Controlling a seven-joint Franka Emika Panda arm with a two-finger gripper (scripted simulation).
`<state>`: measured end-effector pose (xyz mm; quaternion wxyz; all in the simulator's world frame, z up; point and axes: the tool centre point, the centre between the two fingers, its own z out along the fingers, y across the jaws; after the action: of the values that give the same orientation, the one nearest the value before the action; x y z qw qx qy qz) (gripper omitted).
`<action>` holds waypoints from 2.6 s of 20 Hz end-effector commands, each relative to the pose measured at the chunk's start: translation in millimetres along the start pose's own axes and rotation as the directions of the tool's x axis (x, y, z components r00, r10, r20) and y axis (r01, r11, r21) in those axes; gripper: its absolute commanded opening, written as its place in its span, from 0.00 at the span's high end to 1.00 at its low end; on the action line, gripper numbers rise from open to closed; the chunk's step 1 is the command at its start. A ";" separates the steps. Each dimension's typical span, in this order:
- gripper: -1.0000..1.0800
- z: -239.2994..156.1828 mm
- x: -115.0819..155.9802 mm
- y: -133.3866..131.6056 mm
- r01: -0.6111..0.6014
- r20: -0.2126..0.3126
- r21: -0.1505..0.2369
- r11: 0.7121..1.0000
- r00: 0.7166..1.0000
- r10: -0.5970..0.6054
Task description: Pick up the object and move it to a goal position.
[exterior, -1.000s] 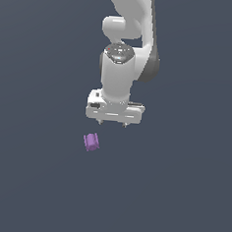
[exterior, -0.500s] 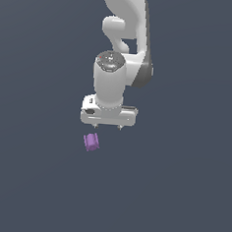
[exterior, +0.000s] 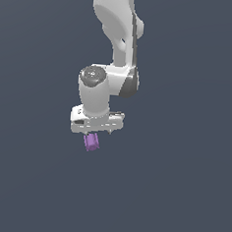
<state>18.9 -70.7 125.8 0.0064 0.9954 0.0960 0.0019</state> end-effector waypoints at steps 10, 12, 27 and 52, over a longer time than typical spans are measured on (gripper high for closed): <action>0.04 32.4 -4.2 32.9 0.129 0.001 0.012 0.992 0.992 -0.129; 0.04 34.8 -4.6 35.3 0.138 0.001 0.013 0.990 0.990 -0.138; 0.04 73.0 -6.3 36.1 0.145 0.001 0.013 0.989 0.989 -0.145; 1.00 68.6 -1.3 33.8 0.146 0.001 0.013 0.989 0.989 -0.146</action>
<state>22.8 -106.4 50.9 -0.0002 0.9858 0.1682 -0.0008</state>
